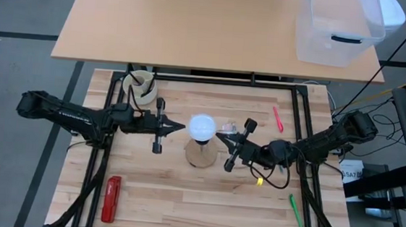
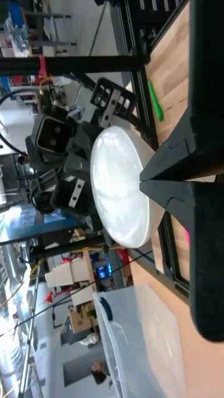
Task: Screw lightbulb
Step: Remove the lightbulb from the desk lamp
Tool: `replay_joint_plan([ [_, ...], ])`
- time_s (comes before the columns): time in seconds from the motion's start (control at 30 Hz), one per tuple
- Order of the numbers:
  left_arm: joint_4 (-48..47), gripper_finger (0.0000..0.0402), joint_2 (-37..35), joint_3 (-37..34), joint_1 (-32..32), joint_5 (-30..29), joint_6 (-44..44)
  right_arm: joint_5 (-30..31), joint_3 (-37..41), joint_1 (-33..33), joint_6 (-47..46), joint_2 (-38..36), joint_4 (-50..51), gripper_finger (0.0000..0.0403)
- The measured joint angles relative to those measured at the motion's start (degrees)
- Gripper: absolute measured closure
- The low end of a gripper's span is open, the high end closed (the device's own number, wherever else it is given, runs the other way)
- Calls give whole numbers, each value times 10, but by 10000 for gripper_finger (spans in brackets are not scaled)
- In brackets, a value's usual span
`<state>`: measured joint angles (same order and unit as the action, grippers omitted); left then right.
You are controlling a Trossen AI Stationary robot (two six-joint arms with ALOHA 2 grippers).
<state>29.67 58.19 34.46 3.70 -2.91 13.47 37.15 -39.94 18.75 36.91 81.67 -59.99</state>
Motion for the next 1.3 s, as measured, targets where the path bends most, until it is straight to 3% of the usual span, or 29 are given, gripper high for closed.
replay_joint_plan([
  [0.33, 45, 401, 43, 0, 0, 10, -8, 10, -1, -15, -2, 0, 0, 403],
  [0.87, 55, 402, 46, 0, 25, 14, -14, 14, -2, -35, -2, 0, 7, 403],
  [1.1, 63, 402, 46, 0, 29, 51, -11, 20, -2, -47, -4, 0, 9, 403],
  [1.3, 58, 402, 39, 0, 44, -9, 28, 61, -2, -37, 6, 0, 17, 403],
])
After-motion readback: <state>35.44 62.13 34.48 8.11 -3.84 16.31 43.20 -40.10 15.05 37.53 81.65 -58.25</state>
